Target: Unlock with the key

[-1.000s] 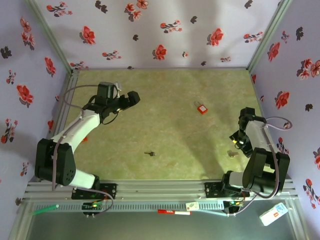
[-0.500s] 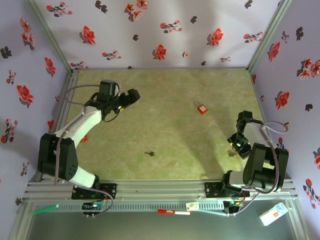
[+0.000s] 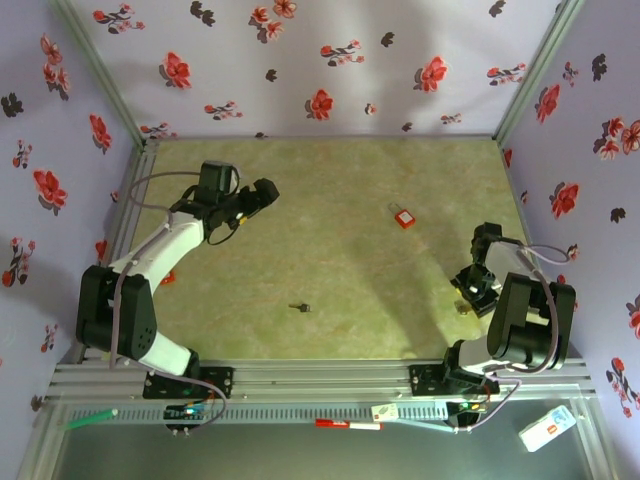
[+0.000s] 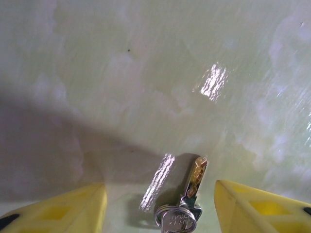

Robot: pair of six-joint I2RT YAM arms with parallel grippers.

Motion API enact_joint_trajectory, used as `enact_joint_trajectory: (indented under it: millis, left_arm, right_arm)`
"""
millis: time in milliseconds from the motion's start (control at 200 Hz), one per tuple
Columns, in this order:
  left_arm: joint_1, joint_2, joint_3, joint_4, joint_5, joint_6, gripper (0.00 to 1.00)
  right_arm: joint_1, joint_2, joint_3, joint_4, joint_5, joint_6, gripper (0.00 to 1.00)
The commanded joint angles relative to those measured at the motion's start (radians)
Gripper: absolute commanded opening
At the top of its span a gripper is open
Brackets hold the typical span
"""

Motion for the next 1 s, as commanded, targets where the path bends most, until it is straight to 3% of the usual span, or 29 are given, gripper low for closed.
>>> enact_joint_trajectory:
  millis: [0,230,480,610,995]
  left_arm:
    - [0.005,-0.004,-0.016,0.017,-0.015,-0.011,0.98]
    - [0.008,-0.005,-0.048,0.036,-0.015,-0.012,0.98]
    - [0.015,-0.011,-0.064,0.047,-0.011,0.005,0.98]
    - [0.015,-0.018,-0.075,0.044,-0.009,0.02,0.98]
    - [0.016,-0.082,-0.192,0.119,-0.013,0.015,0.97]
  right_arm:
    - [0.01,-0.013,-0.02,-0.018,-0.018,0.03,0.63]
    - [0.06,0.017,-0.017,-0.022,-0.005,0.053,0.67]
    - [0.12,0.056,-0.016,0.001,-0.008,0.093,0.63]
    - [0.146,0.085,-0.01,0.005,0.004,0.094,0.56]
    - [0.226,0.095,0.014,-0.011,-0.013,0.075,0.2]
